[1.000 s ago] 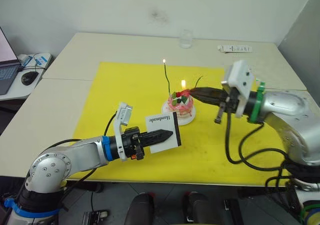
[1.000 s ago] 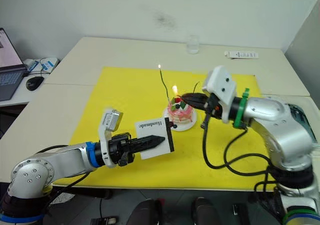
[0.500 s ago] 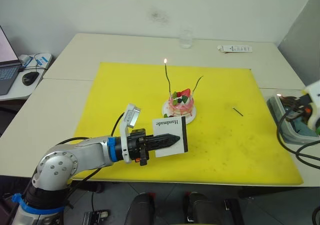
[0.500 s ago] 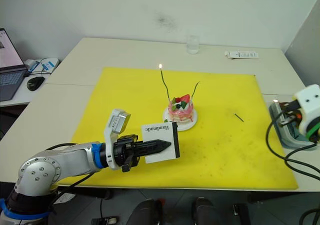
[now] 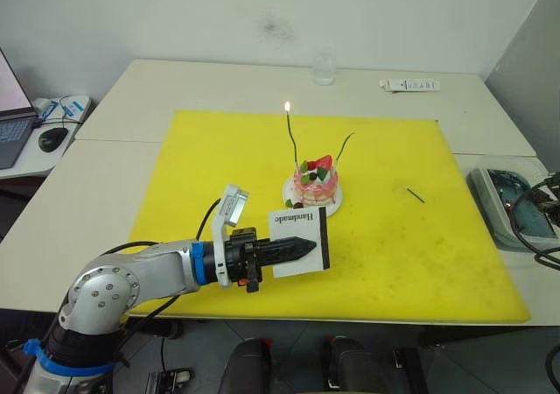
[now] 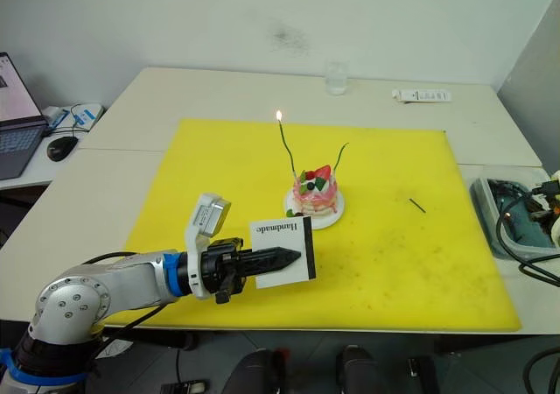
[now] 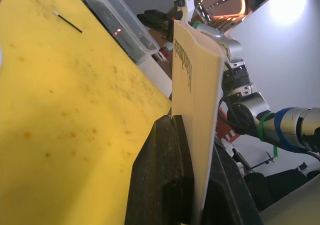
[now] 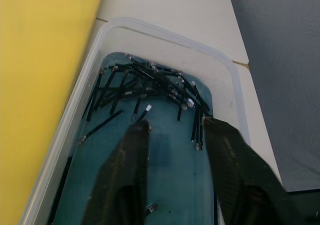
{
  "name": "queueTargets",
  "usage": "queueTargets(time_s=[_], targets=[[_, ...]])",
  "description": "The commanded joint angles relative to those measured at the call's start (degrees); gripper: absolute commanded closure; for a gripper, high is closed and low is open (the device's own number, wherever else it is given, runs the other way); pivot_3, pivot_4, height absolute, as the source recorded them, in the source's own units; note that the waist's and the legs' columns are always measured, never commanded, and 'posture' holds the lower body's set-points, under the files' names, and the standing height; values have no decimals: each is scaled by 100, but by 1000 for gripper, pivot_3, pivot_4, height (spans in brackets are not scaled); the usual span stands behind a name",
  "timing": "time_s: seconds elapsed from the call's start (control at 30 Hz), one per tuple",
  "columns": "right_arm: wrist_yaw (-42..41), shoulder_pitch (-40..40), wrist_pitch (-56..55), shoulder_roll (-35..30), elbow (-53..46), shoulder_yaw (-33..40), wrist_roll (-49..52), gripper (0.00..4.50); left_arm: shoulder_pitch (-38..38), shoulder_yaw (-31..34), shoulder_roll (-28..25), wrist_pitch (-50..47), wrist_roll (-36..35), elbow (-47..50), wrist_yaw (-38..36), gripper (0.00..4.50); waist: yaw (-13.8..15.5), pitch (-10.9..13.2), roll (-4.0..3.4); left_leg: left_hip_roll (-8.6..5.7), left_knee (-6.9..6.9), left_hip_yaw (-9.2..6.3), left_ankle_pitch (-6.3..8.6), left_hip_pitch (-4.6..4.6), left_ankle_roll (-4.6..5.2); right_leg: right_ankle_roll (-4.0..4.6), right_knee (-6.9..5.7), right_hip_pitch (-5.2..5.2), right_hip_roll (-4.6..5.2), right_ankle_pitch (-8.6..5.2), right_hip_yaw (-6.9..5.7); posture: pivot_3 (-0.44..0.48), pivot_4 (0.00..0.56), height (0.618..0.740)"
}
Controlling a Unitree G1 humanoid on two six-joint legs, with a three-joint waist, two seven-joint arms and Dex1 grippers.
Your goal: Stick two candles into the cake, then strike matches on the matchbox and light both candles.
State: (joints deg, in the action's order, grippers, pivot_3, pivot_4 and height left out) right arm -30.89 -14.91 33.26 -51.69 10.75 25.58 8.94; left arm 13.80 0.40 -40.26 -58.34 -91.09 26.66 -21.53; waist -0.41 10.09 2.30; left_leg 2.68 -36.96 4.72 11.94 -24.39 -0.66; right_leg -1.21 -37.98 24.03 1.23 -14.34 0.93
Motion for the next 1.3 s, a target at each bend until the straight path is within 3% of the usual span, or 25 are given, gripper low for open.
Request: queueTargets(time_s=[0.03,0.17,0.4,0.73,0.83,0.93,1.3], targets=[[142,-159,-298,-149,-4,85,-68,1371,-47,106,12,58,-66,221,-2,4500,0,0,-1,0,0,0,0,0,0,0,0,0,0,0,0,0,150,740],[22,-367,-596,133,-231,56,198,28,-62,105,13,62,-73,231,6,4500,-10,-1,-1,0,0,4,0,0,0,-3,1,1,0,2,0,0,150,740],[-763,-174,-631,1163,-1068,-692,947,28,-27,108,-17,42,-104,249,12,4500,-17,-1,-2,6,1,-7,0,4,-1,-1,-3,-3,-9,4,1,0,150,740],[-822,-581,-1228,1569,59,-1481,575,28,16,132,-99,18,-301,270,137,4500,2,0,-3,0,-7,3,-1,-1,1,-9,1,-1,2,11,-2,0,150,740],[-886,-706,-1417,1632,404,-1538,564,614,16,145,-134,29,-356,283,175,4500,2,0,-3,1,-6,3,-1,-1,1,-6,0,0,0,11,-2,0,150,740],[-920,-780,-1551,1707,567,-1648,512,1687,15,163,-180,35,-417,281,208,4500,-1,0,-3,1,-4,3,-1,-1,1,-5,1,0,-1,11,0,0,150,740],[-939,-1025,-1812,1853,1078,-1842,419,1687,54,133,-225,40,-506,285,276,4500,-7,0,-3,2,-7,4,-1,3,1,-4,-2,-2,-4,13,1,0,150,740]])
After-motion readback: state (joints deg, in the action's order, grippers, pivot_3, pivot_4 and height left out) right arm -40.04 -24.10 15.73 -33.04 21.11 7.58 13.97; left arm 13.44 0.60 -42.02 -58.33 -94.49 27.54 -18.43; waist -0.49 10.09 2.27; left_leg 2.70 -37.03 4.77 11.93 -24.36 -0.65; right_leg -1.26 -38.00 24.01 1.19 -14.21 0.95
